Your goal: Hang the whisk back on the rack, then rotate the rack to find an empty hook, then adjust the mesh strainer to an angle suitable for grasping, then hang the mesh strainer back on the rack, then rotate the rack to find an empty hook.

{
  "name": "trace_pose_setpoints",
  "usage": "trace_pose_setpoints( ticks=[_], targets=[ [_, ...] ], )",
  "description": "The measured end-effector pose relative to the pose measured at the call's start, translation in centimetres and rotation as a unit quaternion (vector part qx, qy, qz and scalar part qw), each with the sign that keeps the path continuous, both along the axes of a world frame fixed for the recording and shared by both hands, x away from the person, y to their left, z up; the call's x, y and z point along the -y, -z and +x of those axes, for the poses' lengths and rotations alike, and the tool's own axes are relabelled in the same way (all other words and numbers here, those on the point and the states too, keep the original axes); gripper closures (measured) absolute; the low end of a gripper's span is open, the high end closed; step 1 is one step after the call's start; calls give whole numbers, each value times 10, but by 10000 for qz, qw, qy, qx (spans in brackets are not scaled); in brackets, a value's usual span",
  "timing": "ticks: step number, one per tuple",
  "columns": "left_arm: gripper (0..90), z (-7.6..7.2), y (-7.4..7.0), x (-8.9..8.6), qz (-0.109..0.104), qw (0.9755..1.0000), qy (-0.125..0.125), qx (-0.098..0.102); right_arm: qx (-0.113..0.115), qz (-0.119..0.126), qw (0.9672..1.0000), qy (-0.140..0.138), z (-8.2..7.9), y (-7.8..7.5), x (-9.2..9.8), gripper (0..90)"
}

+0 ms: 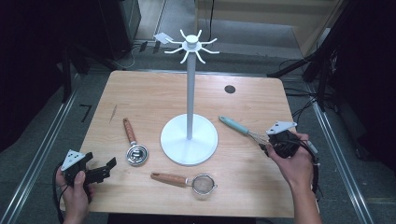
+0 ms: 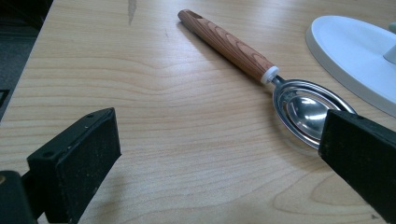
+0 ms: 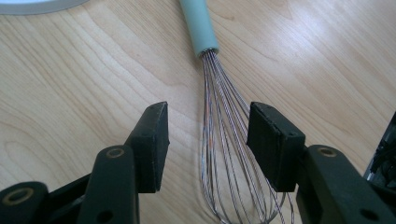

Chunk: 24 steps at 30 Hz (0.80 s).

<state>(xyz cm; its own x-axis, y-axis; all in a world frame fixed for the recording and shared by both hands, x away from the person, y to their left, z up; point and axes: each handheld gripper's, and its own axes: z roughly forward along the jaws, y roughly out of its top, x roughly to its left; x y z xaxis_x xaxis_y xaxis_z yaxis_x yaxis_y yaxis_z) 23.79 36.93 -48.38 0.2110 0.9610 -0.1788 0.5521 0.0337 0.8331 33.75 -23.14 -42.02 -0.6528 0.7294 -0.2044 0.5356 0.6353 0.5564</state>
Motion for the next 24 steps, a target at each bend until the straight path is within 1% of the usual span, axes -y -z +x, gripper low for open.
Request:
trace_pose_setpoints(
  ticks=[1,2,3,4,6,7,8,9,10,11,12,14,16,17,20,21,22,23,24],
  targets=[
    [0,0,0,0,-4,10000,2,0,-39,-47,10000,-37,5,-1,-3,488],
    [0,0,0,0,-15,10000,2,4,-39,-47,10000,-37,5,-1,-3,488],
    [0,0,0,0,-19,10000,-2,6,-95,-85,9999,-28,12,-1,-5,490],
    [0,0,0,0,-22,10000,-1,6,-95,-85,9999,-28,12,-1,-5,490],
    [0,0,0,0,-20,10000,2,5,-124,-122,9998,-31,17,-2,-7,499],
    [0,0,0,0,-20,10000,-1,4,-156,-129,9998,-79,20,-3,-8,508],
    [0,0,0,0,-18,10000,6,-3,-225,-180,9995,-116,25,-3,-11,541],
    [0,0,0,0,-18,10000,9,-3,-262,-256,9992,-142,27,-3,-12,546],
    [0,0,0,0,-18,10000,9,-3,-262,-256,9992,-142,27,-3,-12,546],
    [0,0,0,0,-18,10000,10,-2,-272,-324,9989,-203,30,-3,-14,547],
    [0,0,0,0,-20,10000,9,-2,-344,-339,9987,-191,33,-2,-17,546],
    [0,0,0,0,-22,10000,15,-5,-387,-413,9980,-275,39,-2,-21,547],
    [0,0,0,0,-22,10000,47,-10,-419,-421,9978,-297,41,-2,-22,547],
    [0,0,0,0,-24,10000,48,-10,-490,-433,9973,-348,45,-1,-25,546],
    [0,1,0,0,-32,10000,51,-18,-493,-493,9969,-354,49,0,-27,545],
    [0,1,0,0,-30,10000,54,-17,-536,-555,9964,-357,53,1,-29,541],
    [0,1,0,0,-27,10000,54,-18,-536,-555,9964,-357,53,1,-29,541],
    [0,1,0,0,-35,10000,57,-18,-616,-567,9958,-358,57,3,-31,541],
    [0,1,0,-1,-51,10000,69,-18,-616,-567,9958,-358,57,3,-31,541]
  ],
)
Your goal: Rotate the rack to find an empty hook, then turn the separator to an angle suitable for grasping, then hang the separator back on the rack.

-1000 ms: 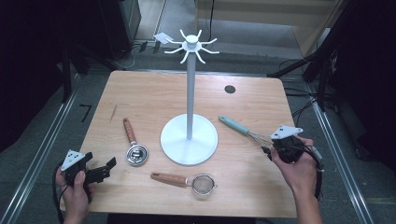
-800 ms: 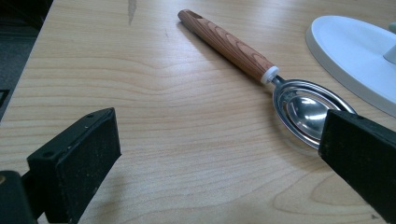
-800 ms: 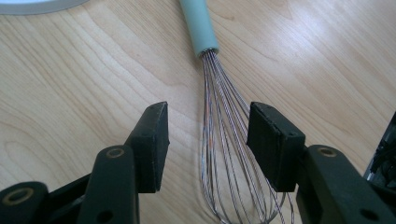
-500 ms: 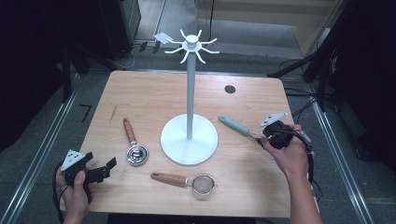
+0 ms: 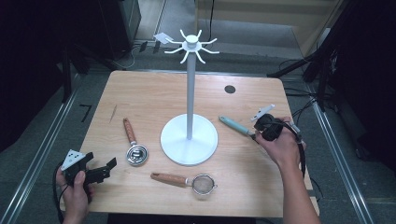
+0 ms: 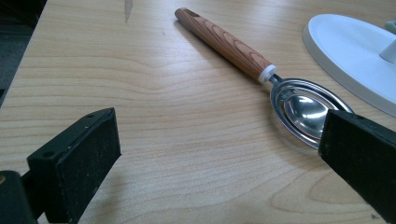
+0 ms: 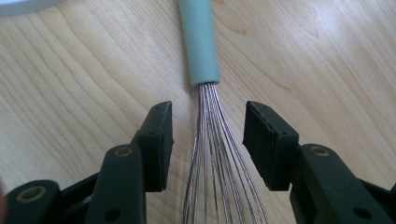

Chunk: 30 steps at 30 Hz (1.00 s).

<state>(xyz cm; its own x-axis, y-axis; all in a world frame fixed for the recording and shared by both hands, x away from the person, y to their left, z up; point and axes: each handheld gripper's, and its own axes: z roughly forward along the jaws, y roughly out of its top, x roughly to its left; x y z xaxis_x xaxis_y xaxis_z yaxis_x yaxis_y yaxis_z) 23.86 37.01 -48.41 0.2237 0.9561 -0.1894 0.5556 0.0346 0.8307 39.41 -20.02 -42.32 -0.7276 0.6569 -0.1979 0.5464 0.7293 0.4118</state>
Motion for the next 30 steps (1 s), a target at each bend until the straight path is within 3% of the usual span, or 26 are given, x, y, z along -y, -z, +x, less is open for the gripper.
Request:
trace_pose_setpoints(
  ticks=[3,16,21,29,30],
  targets=[
    [0,0,0,-2,-70,10000,-9,-20,-60,-104,9999,-2,4,2,-4,540],
    [0,0,0,-1,-32,10000,33,-18,-355,-309,9989,2,23,8,-15,546],
    [0,0,0,0,-50,10000,34,-22,-345,-349,9988,-7,29,7,-21,550],
    [0,0,0,-1,-50,10000,44,-32,-581,-594,9964,-183,43,16,-39,562],
    [0,0,0,-1,-52,10000,39,-31,-663,-720,9950,-194,47,20,-44,573]
  ],
)
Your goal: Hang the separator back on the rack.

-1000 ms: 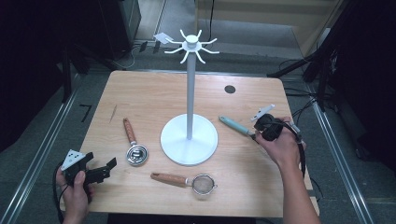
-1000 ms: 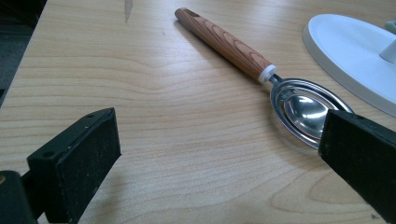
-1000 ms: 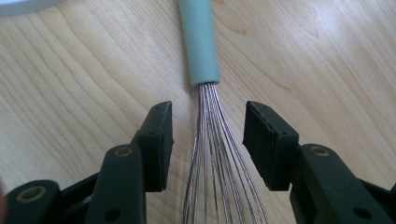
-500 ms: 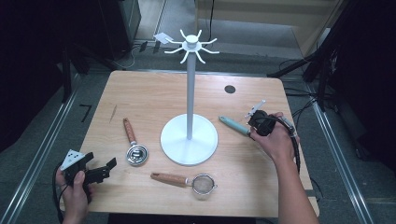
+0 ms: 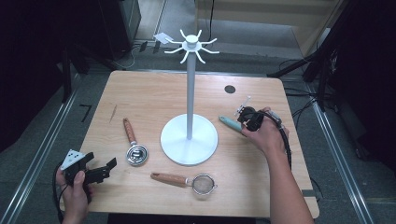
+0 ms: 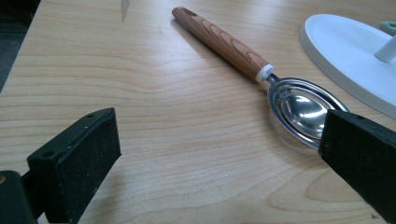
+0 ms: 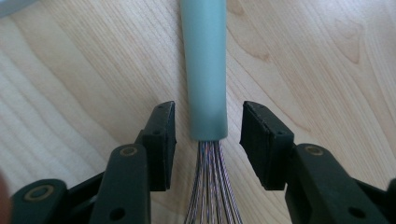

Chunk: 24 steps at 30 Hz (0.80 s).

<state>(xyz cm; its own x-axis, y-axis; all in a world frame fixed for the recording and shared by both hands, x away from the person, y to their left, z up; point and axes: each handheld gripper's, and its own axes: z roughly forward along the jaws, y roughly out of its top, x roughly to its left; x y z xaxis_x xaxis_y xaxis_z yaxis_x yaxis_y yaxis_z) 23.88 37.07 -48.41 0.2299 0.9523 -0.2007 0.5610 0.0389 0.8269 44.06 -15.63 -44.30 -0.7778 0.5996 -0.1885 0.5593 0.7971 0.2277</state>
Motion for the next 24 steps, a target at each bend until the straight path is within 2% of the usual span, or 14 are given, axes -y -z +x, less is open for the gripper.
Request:
trace_pose_setpoints(
  ticks=[2,3,4,8,9,10,12,14,15,19,24],
  targets=[
    [0,0,0,0,-3,10000,-5,11,-3,-49,10000,-6,2,2,-2,583],
    [0,0,0,-1,-5,10000,3,4,-74,-228,9997,46,6,8,-5,597],
    [0,0,0,-1,-14,10000,7,3,-142,-285,9995,47,8,10,-6,599],
    [0,0,0,-1,-28,10000,1,-3,-305,-355,9989,73,16,16,-10,613],
    [0,0,0,-1,-27,10000,-2,-11,-407,-310,9987,83,20,17,-12,651],
    [0,0,0,-1,-27,10000,-2,-11,-407,-310,9987,83,20,17,-12,651],
    [0,0,0,-1,-31,10000,-27,-13,-663,-215,9974,170,27,18,-14,682],
    [0,1,0,-1,-37,10000,-40,-31,-729,-240,9969,188,29,18,-14,682],
    [0,1,0,-1,-52,10000,-45,-29,-914,-202,9953,234,34,18,-13,675],
    [0,1,0,-1,-39,10000,-48,-53,-1060,-175,9936,358,38,18,-12,645],
    [0,1,0,-1,-35,10000,-49,-68,-1199,4,9914,528,39,19,-8,660]
  ],
)
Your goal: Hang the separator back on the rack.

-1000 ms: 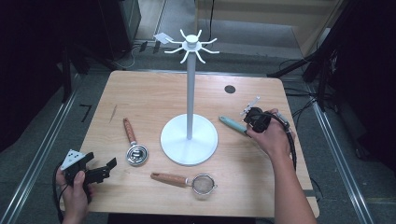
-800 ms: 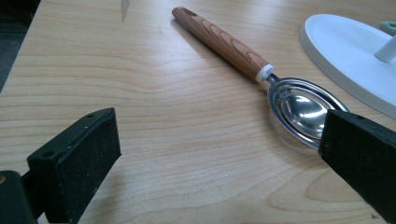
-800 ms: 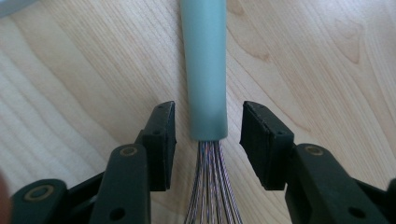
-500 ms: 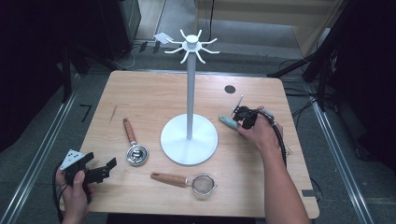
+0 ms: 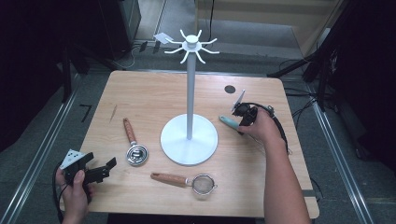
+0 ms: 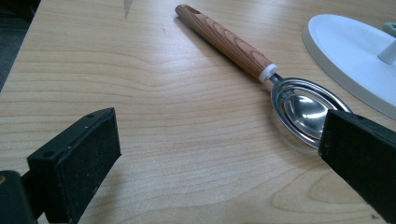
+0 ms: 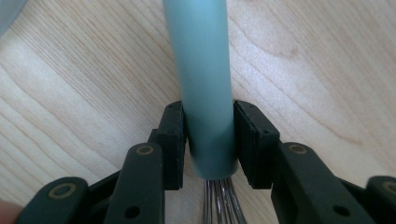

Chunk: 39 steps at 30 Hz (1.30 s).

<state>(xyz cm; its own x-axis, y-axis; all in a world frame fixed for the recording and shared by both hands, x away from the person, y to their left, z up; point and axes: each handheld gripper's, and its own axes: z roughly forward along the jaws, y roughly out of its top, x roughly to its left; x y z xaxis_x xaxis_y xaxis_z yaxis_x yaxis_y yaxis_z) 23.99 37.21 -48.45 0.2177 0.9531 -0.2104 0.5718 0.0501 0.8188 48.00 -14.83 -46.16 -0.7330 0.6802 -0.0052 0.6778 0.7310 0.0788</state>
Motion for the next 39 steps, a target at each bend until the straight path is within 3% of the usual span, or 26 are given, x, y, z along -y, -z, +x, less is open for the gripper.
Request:
trace_pose_setpoints(
  ticks=[2,10,14,17,21,24,27,34,35,39],
  targets=[
    [0,0,0,0,4,10000,-6,-8,-29,75,10000,26,0,0,3,671],
    [0,1,0,0,0,10000,-4,-23,-61,-31,10000,27,-1,-1,0,710],
    [0,1,0,-1,-12,10000,0,-27,127,-39,9999,-45,-5,-1,0,711],
    [0,1,0,-1,-24,10000,-3,-26,258,-65,9996,111,-8,-1,1,712],
    [0,1,0,0,-16,10000,-5,-34,575,227,9974,360,-16,-12,10,712],
    [0,1,0,0,-6,10000,-17,-36,666,387,9960,458,-21,-17,13,712],
    [0,1,0,0,8,10000,-18,-33,913,829,9908,554,-32,-30,18,713],
    [0,1,0,0,2,10000,-21,-30,1015,1210,9861,512,-46,-39,23,713],
    [0,1,0,0,3,10000,-24,-32,1056,1361,9835,551,-50,-40,25,713],
    [0,1,0,0,8,10000,-7,-35,1117,1518,9808,496,-61,-44,26,713]
  ],
)
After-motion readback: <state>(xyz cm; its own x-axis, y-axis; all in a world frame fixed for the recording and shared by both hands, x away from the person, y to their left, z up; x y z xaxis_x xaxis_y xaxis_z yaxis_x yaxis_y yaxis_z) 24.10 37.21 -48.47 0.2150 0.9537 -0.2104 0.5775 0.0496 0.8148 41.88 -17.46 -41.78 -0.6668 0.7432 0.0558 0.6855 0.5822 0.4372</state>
